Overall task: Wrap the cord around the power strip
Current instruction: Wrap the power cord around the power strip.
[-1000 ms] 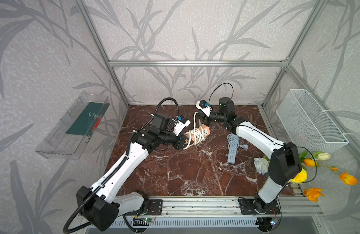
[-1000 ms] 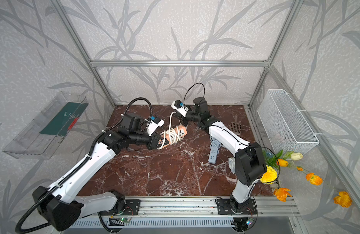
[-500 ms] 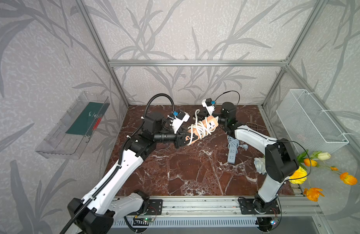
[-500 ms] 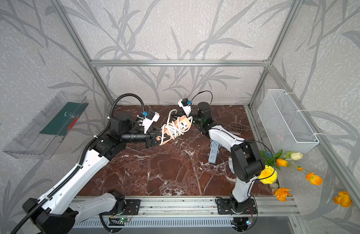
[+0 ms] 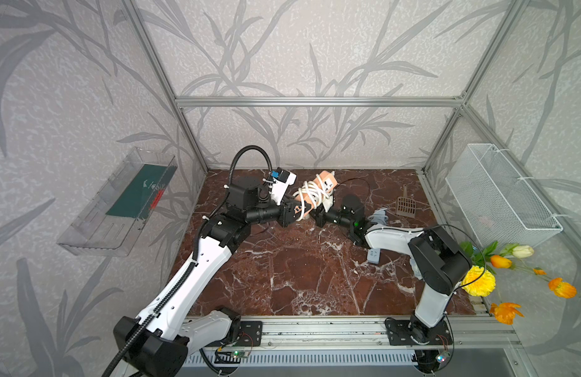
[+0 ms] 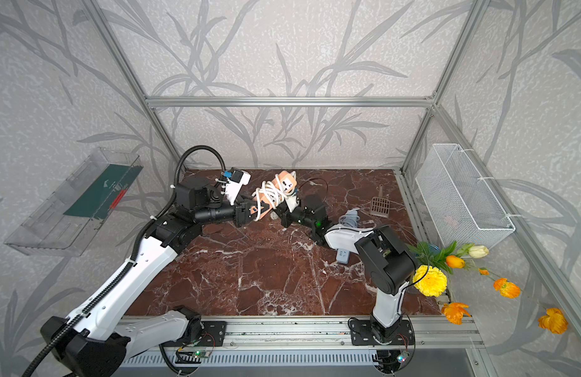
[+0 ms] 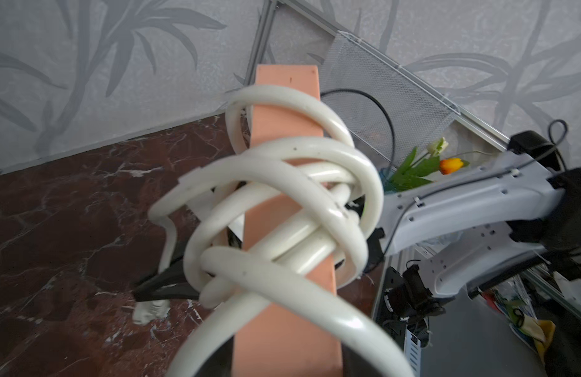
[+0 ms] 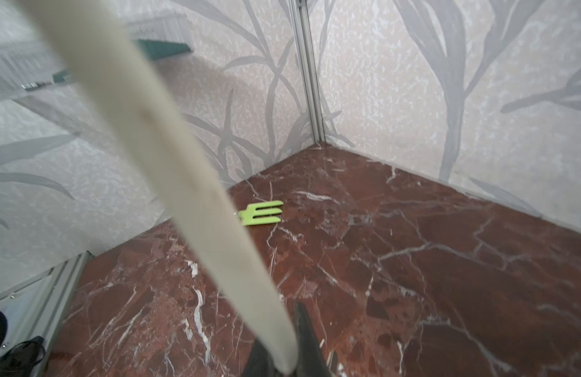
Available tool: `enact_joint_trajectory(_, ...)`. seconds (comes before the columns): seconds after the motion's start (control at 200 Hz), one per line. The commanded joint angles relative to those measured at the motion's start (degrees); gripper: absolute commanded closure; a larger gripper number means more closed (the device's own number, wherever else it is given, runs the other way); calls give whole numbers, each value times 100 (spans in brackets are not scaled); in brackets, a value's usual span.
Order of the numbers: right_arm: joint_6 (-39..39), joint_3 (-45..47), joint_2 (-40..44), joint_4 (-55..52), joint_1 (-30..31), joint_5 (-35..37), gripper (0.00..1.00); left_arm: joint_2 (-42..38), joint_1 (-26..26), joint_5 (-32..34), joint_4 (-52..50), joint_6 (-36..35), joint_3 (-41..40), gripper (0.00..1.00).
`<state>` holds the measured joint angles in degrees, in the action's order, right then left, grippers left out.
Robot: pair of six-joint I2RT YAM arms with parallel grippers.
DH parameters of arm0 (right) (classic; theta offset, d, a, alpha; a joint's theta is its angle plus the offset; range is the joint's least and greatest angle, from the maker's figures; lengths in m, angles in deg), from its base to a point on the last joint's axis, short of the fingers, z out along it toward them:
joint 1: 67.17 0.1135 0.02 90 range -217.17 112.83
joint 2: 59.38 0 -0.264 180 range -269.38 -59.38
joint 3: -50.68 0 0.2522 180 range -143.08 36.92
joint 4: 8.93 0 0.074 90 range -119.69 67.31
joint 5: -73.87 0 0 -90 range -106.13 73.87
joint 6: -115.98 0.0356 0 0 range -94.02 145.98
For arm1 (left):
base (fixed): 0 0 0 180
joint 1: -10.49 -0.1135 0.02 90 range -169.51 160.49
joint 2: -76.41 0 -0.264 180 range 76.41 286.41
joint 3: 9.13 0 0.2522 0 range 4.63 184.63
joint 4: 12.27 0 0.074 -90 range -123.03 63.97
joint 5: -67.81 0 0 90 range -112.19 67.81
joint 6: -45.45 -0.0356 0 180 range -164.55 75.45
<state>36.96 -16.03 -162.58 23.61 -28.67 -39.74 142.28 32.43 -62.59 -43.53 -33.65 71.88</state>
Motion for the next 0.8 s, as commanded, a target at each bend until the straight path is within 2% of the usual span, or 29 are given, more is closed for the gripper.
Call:
enact_joint_trajectory(0.0, -186, 578, 396, -239, 578, 1096, 100, 68, -211, 946, 623, 41, 257, 100)
enact_joint_trajectory(0.115, -453, 908, 1015, -1085, 841, 1704, 100, 365, -208, 1871, -188, -457, 367, 100)
enact_joint_trajectory(0.215, -1046, 889, 1660, -2008, 903, 2163, 100, 562, -94, 2838, -897, -1033, 352, 100)
enact_joint_trajectory(0.285, -1765, 607, 2038, -2835, 984, 2453, 100, 724, 80, 3390, -1378, -1432, 362, 100)
enact_joint_trajectory(0.365, -2878, 121, 2320, -3662, 1168, 2868, 100, 929, 186, 3566, -1818, -1582, 340, 100)
enact_joint_trajectory(0.425, -3714, -277, 2400, -4112, 1238, 3197, 100, 1059, 251, 3400, -2076, -1535, 291, 100)
enact_joint_trajectory(0.51, -4941, -900, 2309, -4588, 1263, 3715, 100, 1154, 285, 2837, -2345, -1431, 177, 100)
enact_joint_trajectory(0.625, -6440, -1504, 2028, -4441, 1288, 4403, 100, 1347, 360, 1955, -2727, -1220, 65, 100)
enact_joint_trajectory(0.715, -7038, -1811, 1821, -4124, 1270, 4370, 100, 1446, 403, 924, -2964, -1088, 59, 100)
enact_joint_trajectory(0.795, -7336, -2062, 1590, -4020, 1235, 4159, 100, 1328, 472, 122, -2613, -876, -182, 100)
